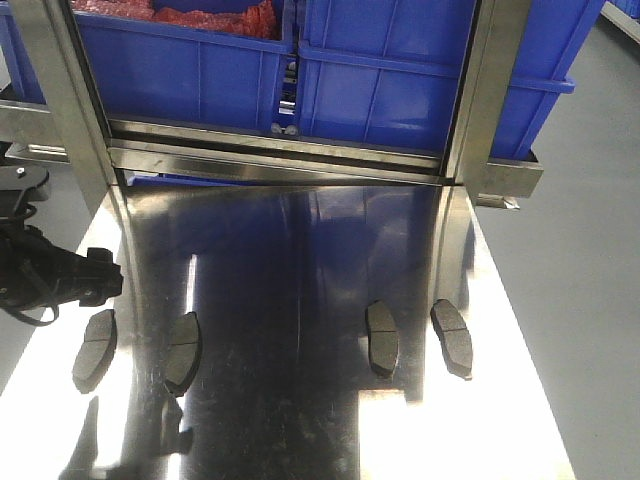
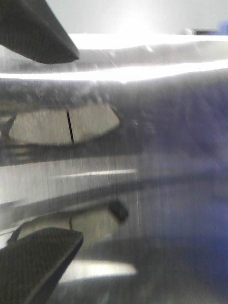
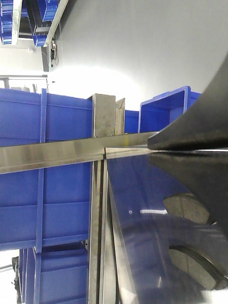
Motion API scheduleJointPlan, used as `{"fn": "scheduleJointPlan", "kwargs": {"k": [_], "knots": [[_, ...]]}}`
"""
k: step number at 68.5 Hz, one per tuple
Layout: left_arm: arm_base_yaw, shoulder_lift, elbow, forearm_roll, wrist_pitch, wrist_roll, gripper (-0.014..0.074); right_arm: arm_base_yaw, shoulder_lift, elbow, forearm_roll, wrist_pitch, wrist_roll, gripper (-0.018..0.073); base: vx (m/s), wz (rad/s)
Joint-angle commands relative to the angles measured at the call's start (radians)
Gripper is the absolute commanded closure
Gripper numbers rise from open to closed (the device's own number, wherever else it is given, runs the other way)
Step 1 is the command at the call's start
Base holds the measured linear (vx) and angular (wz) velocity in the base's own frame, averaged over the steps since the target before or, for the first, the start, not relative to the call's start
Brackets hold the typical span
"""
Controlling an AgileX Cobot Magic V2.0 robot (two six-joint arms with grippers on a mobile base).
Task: Move and align brake pads A on conveyor
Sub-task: 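Lower the left gripper onto the brake pad nearest it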
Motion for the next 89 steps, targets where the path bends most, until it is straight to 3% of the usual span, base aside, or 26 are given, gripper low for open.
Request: {"fn": "scheduleJointPlan", "kwargs": {"k": [1, 28, 63, 89], "knots": [[-0.005, 0.016, -0.034, 0.028, -0.033, -0.062, -0.0041, -0.001, -0.016, 0.02, -0.006, -0.074, -0.008, 0.0561, 0.0, 0.0], [-0.005, 0.204, -0.034, 0.026, -0.063, -0.062, -0.002, -0.001, -0.016, 0.02, -0.006, -0.074, -0.008, 0.0561, 0.0, 0.0], [-0.005, 0.261, -0.034, 0.027, -0.065, -0.079, 0.0029, -0.001, -0.016, 0.02, -0.006, -0.074, -0.008, 0.0561, 0.0, 0.0], [-0.005, 0.261, -0.034, 0.034, -0.066, -0.079, 0.0211, -0.001, -0.016, 0.02, -0.006, -0.074, -0.008, 0.0561, 0.0, 0.0]]}}
